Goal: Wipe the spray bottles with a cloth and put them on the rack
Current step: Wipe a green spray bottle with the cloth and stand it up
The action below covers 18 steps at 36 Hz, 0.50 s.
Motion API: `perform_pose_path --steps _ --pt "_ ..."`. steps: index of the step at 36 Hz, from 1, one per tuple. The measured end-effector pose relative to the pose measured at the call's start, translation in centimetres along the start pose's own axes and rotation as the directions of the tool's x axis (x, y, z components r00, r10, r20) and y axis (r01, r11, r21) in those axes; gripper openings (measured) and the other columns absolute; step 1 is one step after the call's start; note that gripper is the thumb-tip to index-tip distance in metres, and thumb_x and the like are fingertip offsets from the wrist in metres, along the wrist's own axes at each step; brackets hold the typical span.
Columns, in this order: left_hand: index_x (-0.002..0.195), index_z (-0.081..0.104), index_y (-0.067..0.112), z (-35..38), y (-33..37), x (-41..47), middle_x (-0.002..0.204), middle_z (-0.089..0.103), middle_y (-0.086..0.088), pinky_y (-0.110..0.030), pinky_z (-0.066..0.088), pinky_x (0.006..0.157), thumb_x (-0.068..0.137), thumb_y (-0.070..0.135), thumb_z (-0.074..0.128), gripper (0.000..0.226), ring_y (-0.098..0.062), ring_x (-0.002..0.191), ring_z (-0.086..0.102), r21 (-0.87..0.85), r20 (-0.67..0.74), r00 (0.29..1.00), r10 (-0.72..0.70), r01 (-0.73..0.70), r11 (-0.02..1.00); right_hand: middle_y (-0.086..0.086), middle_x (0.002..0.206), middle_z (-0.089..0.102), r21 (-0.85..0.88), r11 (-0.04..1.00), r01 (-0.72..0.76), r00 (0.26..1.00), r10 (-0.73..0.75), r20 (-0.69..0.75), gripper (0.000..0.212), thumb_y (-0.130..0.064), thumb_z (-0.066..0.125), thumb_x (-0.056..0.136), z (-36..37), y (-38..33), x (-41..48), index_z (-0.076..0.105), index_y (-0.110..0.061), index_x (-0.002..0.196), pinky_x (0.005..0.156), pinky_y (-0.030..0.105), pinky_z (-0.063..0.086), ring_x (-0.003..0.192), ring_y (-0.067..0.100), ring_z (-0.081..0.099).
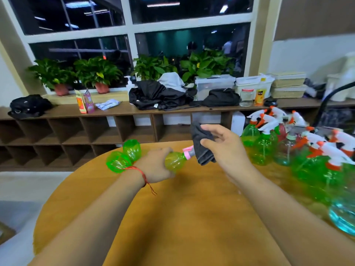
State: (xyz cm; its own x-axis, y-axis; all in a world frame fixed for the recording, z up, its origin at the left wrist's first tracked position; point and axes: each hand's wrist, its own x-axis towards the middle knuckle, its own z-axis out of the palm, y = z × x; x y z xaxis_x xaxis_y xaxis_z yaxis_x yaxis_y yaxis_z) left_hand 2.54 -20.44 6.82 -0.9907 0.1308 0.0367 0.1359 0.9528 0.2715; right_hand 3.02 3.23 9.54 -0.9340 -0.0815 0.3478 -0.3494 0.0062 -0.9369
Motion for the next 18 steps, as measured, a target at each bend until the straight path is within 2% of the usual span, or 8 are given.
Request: perform_pose_path --steps 1,3,6,9,12,14,17,18 --pt "0.154 0.046 0.025 0.8 0.5 0.8 0.142 0.056 -0.004 -0.031 0.046 0.105 0.082 0.041 0.088 0.084 -0.027 0.132 0.055 -0.07 -0.01 1.0 0.003 -0.004 0.998 -0.019 0.111 0.076 -0.013 1.0 0.0 1.0 0.0 -0.009 0.039 -0.001 0.071 0.095 -0.7 0.6 0.2 0.074 -0.032 0.118 0.07 0.012 0.049 0.096 -0.002 0.07" --pt "0.151 0.045 0.029 2.5 1.6 2.0 0.127 0.059 0.006 -0.025 0.046 0.092 0.085 0.038 0.086 0.078 -0.02 0.118 0.061 -0.243 -0.041 0.999 -0.002 -0.008 0.97 -0.018 0.11 0.077 -0.022 1.0 -0.008 0.999 0.007 -0.035 0.039 0.0 0.071 0.095 -2.1 1.8 0.7 0.074 -0.032 0.115 0.078 0.02 0.055 0.099 0.002 0.072" --pt "0.14 0.047 0.038 5.1 2.9 3.3 0.108 0.069 0.016 -0.014 0.05 0.074 0.088 0.039 0.082 0.063 -0.003 0.092 0.068 -0.545 -0.111 0.991 -0.072 0.0 0.839 -0.019 0.111 0.077 -0.034 0.999 -0.012 0.997 0.01 -0.071 0.043 0.003 0.071 0.094 -3.6 3.6 1.7 0.074 -0.036 0.111 0.089 0.03 0.057 0.103 0.008 0.074" --pt "0.137 0.053 0.037 7.2 4.0 4.5 0.111 0.077 0.01 -0.023 0.058 0.081 0.089 0.045 0.077 0.054 -0.011 0.099 0.074 -0.797 -0.136 0.982 -0.133 -0.028 0.603 -0.018 0.114 0.076 -0.06 0.998 -0.005 0.995 -0.001 -0.095 0.043 0.004 0.071 0.094 -4.6 5.1 2.7 0.074 -0.033 0.115 0.093 0.032 0.058 0.104 0.005 0.073" --pt "0.137 0.059 0.034 8.2 4.8 5.2 0.119 0.078 0.008 -0.036 0.058 0.096 0.093 0.04 0.075 0.047 -0.016 0.113 0.074 -0.909 -0.145 0.978 -0.151 -0.071 0.411 -0.014 0.119 0.075 -0.052 0.999 0.004 0.995 -0.009 -0.096 0.043 0.006 0.071 0.094 -5.2 6.3 3.7 0.073 -0.027 0.121 0.101 0.037 0.058 0.11 0.007 0.072" --pt "0.14 0.061 0.028 8.8 5.1 5.4 0.124 0.077 0.002 -0.044 0.059 0.099 0.094 0.035 0.076 0.049 -0.022 0.117 0.074 -0.958 -0.124 0.982 -0.145 -0.08 0.276 -0.015 0.12 0.075 -0.054 0.998 0.034 0.997 -0.038 -0.068 0.043 0.008 0.07 0.095 -5.4 6.8 4.1 0.072 -0.022 0.125 0.1 0.033 0.058 0.114 0.004 0.07" --pt "0.146 0.059 0.025 9.8 5.0 5.3 0.129 0.076 -0.002 -0.044 0.059 0.093 0.093 0.033 0.076 0.057 -0.025 0.119 0.073 -0.99 -0.085 0.989 -0.124 -0.069 0.124 -0.022 0.113 0.075 -0.098 0.991 0.094 0.995 -0.098 -0.036 0.042 0.011 0.069 0.094 -5.6 7.6 4.9 0.071 -0.018 0.123 0.092 0.009 0.049 0.11 -0.007 0.067" --pt "0.148 0.057 0.027 10.1 4.8 5.3 0.131 0.075 -0.002 -0.044 0.059 0.092 0.091 0.034 0.075 0.06 -0.027 0.121 0.072 -0.994 -0.08 0.989 -0.124 -0.07 0.088 -0.024 0.111 0.075 -0.114 0.986 0.122 0.992 -0.126 -0.022 0.041 0.012 0.069 0.094 -5.5 7.9 5.2 0.07 -0.019 0.121 0.09 0.006 0.047 0.11 -0.007 0.067"
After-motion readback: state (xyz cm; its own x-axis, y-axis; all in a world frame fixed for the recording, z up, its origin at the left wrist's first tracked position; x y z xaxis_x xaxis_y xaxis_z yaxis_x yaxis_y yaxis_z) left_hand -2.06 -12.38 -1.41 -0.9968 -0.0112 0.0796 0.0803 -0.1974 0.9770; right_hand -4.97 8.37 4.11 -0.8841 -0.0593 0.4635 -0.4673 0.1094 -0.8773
